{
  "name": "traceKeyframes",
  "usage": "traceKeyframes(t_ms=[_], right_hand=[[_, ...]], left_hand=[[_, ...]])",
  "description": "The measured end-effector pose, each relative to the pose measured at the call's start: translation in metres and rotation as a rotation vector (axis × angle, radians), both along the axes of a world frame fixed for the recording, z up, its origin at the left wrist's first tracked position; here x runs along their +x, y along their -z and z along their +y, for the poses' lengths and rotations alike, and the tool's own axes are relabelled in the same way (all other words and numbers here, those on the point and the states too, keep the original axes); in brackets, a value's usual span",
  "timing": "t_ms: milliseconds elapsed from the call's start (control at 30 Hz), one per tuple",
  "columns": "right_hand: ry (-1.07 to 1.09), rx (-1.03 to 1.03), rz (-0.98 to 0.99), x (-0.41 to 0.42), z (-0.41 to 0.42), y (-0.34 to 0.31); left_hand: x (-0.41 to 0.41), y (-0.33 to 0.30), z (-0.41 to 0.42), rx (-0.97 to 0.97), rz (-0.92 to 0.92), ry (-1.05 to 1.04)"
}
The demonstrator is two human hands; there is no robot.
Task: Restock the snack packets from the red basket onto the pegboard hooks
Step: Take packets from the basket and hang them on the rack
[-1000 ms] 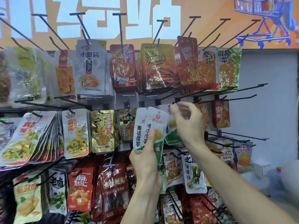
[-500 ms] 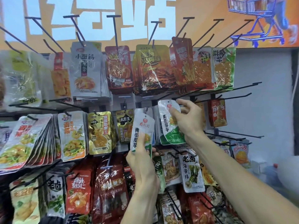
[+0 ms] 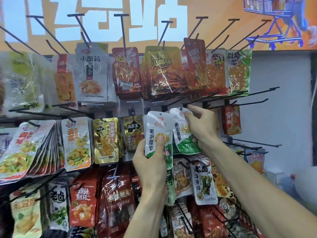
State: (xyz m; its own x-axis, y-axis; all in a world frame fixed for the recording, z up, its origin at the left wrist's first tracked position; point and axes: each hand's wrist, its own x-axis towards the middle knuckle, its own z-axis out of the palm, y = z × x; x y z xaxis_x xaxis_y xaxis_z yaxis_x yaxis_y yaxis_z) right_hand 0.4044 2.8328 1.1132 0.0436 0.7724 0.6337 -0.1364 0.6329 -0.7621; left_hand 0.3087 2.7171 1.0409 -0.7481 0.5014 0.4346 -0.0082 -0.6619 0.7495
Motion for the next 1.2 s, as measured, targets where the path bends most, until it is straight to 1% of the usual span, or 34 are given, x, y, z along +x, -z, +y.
traceKeyframes(t_ms=[133,233,267,300,333,400,433,567,600,733,833,1033,1100,1200], right_hand=[[0.044,-0.013,-0.048,-0.008,0.008,-0.004],[0.214,0.055,-0.185,-0.011,0.011,0.002],[0.275,0.083,-0.195,-0.009,0.01,0.006],[0.303,0.103,-0.164,-0.006,0.008,0.01],[0.257,0.095,-0.083,-0.002,0.004,0.013],[0.019,0.025,0.127,0.002,-0.004,0.016],[-0.069,-0.001,0.186,0.001,-0.006,0.017],[-0.112,-0.062,0.21,0.006,0.002,0.006],[-0.127,-0.067,0.198,0.008,0.005,0.003],[-0.122,-0.056,0.119,0.01,0.009,-0.003],[-0.128,-0.048,0.126,0.007,0.011,-0.004],[-0.095,-0.029,0.139,0.001,0.013,-0.008],[-0.081,-0.051,0.129,-0.003,0.015,-0.007],[-0.016,-0.093,0.111,-0.013,0.021,-0.005]], left_hand=[[-0.003,-0.001,0.002,-0.028,0.032,0.034],[0.0,-0.005,0.008,-0.069,0.066,0.051],[0.002,-0.007,0.009,-0.072,0.082,0.055],[0.001,-0.009,0.014,-0.078,0.099,0.055],[0.002,-0.011,0.018,-0.086,0.123,0.07],[0.007,-0.013,0.027,-0.118,0.186,0.072],[0.01,-0.016,0.03,-0.146,0.209,0.066],[0.014,-0.03,0.037,-0.236,0.277,0.117],[0.012,-0.038,0.037,-0.227,0.29,0.117],[-0.002,-0.066,0.053,-0.176,0.31,0.012],[-0.004,-0.08,0.067,-0.176,0.349,-0.059],[-0.002,-0.076,0.073,-0.113,0.434,-0.224],[-0.002,-0.075,0.073,-0.126,0.498,-0.297],[-0.002,-0.077,0.075,-0.22,0.602,-0.442]])
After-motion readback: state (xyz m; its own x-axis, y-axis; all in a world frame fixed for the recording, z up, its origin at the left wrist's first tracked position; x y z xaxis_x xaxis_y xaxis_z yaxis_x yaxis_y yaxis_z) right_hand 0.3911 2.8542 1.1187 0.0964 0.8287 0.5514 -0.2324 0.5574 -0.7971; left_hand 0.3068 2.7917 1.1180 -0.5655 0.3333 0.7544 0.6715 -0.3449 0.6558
